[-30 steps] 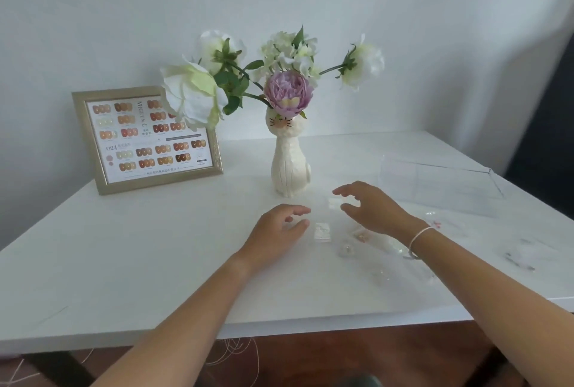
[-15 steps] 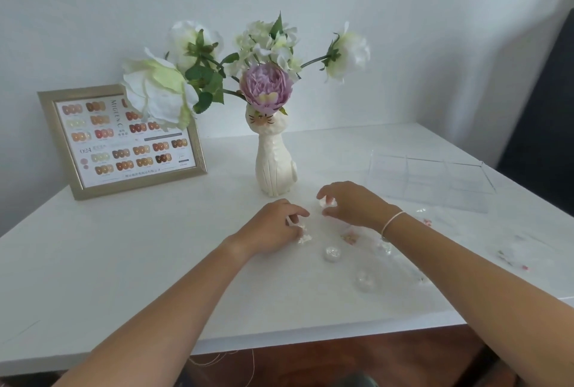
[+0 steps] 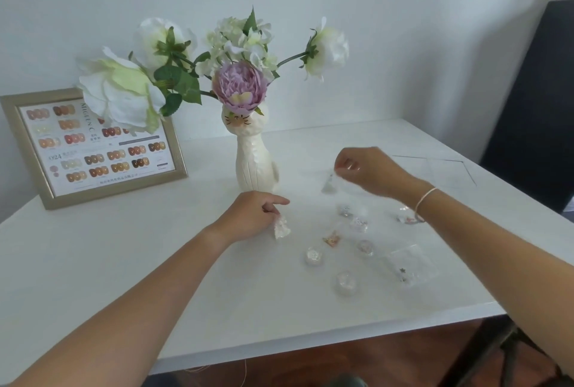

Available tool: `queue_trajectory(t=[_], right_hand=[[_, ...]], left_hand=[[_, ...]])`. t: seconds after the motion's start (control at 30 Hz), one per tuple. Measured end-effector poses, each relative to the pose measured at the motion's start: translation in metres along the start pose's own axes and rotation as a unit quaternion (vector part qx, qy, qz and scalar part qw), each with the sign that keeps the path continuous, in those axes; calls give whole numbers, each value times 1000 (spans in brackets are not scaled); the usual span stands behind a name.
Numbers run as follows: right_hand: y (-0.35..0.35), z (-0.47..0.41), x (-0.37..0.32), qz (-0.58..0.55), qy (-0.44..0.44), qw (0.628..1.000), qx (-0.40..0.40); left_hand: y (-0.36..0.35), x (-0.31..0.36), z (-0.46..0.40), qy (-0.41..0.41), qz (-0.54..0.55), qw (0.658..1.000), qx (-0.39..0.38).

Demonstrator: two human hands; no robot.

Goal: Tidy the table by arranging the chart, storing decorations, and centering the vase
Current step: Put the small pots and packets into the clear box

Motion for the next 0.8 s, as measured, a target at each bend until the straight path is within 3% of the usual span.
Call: queue_trajectory(t=[0.13, 0.4, 0.67, 0.8], right_hand=[[38, -4, 28, 0, -34, 998, 51], [57, -12, 74, -16, -102, 991, 82], [28, -21, 85, 45, -100, 990, -88], [28, -20, 88, 127, -94, 981, -109]], left_hand=[[0, 17, -11, -20, 16, 1000, 0], [9, 74, -38, -85, 24, 995, 52], [9, 129, -69, -123, 23, 991, 39], [1, 148, -85, -126, 22, 991, 26]])
Point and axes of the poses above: each hand's wrist, its own z-axis away from the middle knuckle, its own y-axis out of the back of the hand, x = y × z, the point moved 6 cm from there along -z, towards the middle knuckle, and after that the axes turned 10 degrees about y, right-handed, at the moved point
